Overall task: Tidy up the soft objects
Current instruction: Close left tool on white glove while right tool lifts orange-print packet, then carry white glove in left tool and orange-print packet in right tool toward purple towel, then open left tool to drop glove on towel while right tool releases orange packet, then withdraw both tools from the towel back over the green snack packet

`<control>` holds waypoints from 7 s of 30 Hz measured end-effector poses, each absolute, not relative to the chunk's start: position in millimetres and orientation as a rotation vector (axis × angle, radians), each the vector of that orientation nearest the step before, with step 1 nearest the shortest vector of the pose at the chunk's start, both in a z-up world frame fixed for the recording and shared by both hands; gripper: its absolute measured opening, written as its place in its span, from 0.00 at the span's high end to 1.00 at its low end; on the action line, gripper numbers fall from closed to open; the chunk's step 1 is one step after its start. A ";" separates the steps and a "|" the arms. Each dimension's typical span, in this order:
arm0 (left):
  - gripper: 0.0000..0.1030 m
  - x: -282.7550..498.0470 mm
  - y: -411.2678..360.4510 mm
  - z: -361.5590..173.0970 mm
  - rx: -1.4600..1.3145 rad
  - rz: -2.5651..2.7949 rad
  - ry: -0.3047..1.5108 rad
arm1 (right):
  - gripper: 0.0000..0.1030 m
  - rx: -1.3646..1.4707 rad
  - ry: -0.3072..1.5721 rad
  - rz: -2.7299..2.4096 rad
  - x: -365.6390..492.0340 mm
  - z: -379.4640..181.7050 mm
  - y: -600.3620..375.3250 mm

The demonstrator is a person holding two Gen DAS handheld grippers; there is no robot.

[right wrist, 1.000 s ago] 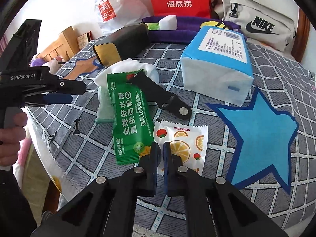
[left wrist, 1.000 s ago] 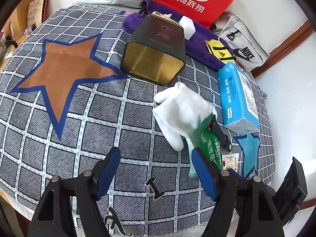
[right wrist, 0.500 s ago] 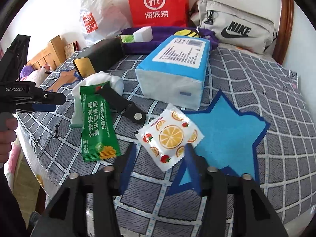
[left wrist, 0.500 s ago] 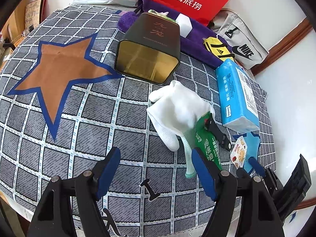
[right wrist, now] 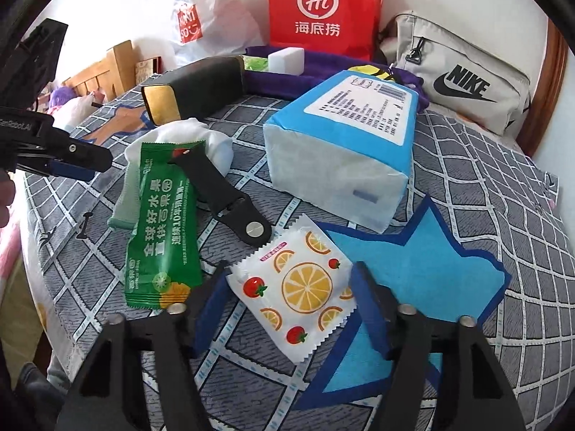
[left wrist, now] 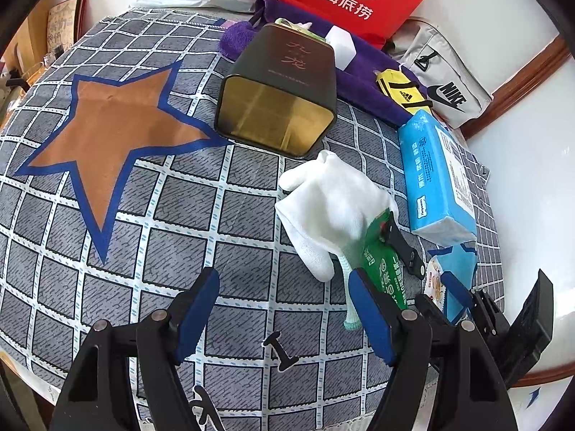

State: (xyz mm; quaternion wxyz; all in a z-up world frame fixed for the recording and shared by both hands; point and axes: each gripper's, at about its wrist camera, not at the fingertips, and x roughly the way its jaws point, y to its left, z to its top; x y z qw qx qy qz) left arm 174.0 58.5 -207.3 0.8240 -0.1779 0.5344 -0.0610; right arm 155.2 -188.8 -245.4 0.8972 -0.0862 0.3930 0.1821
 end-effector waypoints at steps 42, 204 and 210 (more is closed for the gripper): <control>0.88 209.4 46.8 -195.9 -0.418 -0.219 1.028 | 0.87 0.004 0.857 0.360 156.7 -225.9 -215.2; 0.41 306.6 68.8 -99.7 -0.406 -0.169 0.940 | 0.47 0.035 0.715 0.473 302.6 -112.1 -188.9; 0.41 259.8 68.8 -97.0 -0.373 -0.142 0.914 | 0.47 0.029 0.772 0.480 249.3 -123.8 -179.3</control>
